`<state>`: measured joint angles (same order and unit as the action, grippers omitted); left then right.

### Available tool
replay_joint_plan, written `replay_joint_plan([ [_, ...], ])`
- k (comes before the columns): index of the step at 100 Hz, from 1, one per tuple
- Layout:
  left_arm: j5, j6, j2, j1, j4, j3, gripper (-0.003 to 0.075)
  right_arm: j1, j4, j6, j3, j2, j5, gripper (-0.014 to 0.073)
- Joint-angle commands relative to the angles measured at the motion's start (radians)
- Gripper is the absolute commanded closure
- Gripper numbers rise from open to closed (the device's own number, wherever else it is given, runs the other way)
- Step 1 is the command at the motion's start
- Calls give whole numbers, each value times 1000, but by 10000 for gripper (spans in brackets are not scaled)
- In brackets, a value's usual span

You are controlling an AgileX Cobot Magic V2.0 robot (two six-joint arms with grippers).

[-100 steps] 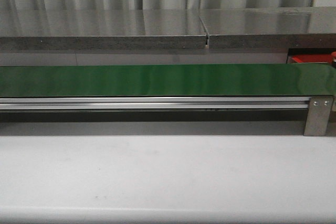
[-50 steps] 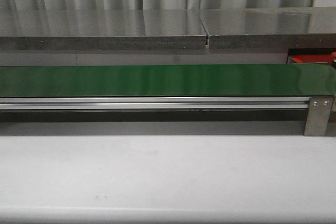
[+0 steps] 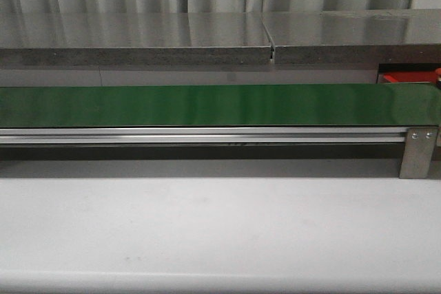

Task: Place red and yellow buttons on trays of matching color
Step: 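Lift the yellow button onto the green belt and open the left gripper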

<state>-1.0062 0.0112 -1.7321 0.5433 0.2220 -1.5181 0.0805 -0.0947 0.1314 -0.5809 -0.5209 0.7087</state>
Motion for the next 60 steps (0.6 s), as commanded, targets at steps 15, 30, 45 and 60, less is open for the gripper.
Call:
replay_joint_plan([
  [15,10,1,-2,50,-26,-24,154,-1,-6,11,-26,-3,-66,668],
  [30,14,1,-52,68,-35,-24,154,-1,-6,11,-26,-3,-67,668],
  [45,64,1,-110,68,-37,-24,154,-1,-6,11,-26,-3,-67,668],
  [60,104,1,-152,68,-33,-24,154,-1,-6,11,-26,-3,-67,668],
])
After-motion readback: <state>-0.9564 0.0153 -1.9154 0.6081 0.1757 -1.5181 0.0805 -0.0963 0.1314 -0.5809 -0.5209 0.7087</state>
